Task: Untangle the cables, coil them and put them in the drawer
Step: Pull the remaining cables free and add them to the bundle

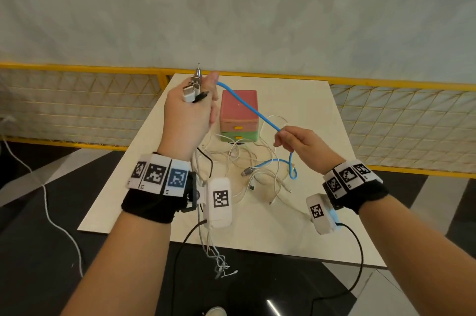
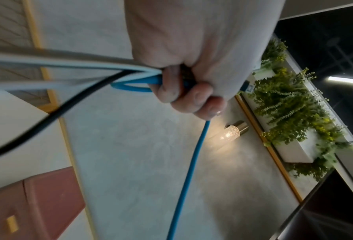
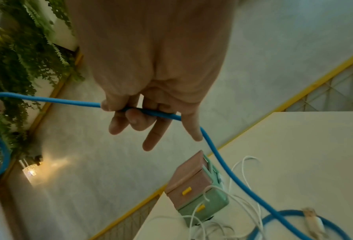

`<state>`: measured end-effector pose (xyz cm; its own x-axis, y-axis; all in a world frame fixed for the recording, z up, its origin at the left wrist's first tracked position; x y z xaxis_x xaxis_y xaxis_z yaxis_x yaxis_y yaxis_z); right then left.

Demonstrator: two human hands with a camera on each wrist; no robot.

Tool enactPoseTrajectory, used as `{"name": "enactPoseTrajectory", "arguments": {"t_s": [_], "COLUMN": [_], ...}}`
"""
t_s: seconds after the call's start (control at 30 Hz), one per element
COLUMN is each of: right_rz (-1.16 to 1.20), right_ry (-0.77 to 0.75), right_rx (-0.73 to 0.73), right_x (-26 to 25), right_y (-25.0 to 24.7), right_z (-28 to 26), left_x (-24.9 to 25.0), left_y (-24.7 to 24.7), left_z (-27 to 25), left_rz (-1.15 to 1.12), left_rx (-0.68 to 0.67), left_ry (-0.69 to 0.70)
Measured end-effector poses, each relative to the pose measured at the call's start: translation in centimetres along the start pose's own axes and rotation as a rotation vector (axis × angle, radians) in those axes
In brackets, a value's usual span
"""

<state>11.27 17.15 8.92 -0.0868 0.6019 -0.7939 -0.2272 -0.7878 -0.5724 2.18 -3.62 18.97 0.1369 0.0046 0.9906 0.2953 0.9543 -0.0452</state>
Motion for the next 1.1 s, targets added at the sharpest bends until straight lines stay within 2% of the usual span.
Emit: {"name": "enactPoseTrajectory", "arguments": {"t_s": [0.2,0.3,0.4,0.5,0.6,0.67,0.77,0.83,0.93,1.1], "right_rz": [-0.035,-0.159,-0.335,-0.436,-0.36,-0.281,-0.22,-0.199,-0.203,-0.321], "right_ry": [-0.043,-0.124,-0.289,-0.378,-0.366,-0.241,-0.004,0.081,0.059,-0.216], "right_rx": [0.089,0.107,0.179,0.182,0.127,0.095,0.044,0.024,0.031,0.008], "right_x": [-1.0,-2.7,-5.3,-6.4,-5.5,-3.6,0.2,1.9,1.6,-4.2], "right_y": [-1.0,-0.4,0.2,0.3,0.2,-0.1,-0.6,-1.0,-1.6,-2.2], "right_z": [0.3,0.8,1.2,1.3,1.0,0.7,-0.2,-0.8,-0.2,2.9], "left_x": [-1.3,-1.2,-2.7,-4.0,-4.2,-3.4,-1.5,-0.7,-0.6,-1.0], "left_y": [-0.7,2.1,5.1,5.5,4.2,2.5,-0.9,-2.7,-3.2,2.2], "left_z": [0.7,-1.0,-2.3,-2.6,-1.7,-0.8,0.4,0.8,1.0,-1.2], "left_rz": [0.257,0.367,0.463,0.509,0.513,0.466,0.239,0.176,0.228,0.288], "left_rx": [0.026,-0.178,-0.418,-0.533,-0.464,-0.309,0.002,0.107,0.1,-0.245], "left_ry": [0.037,0.083,-0.02,-0.111,-0.129,-0.09,-0.072,-0.068,-0.042,-0.02]}}
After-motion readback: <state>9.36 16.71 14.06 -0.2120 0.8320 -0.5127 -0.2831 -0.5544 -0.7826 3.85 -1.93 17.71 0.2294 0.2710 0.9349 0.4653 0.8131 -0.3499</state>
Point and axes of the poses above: each hand's wrist, its own z-axis towards the middle knuckle, its own y-axis out of the palm, x = y × z, the point moved 5 cm from there along z, towards the middle knuckle, and after that the axes turned 6 degrees about -y, right-handed, at the moved point
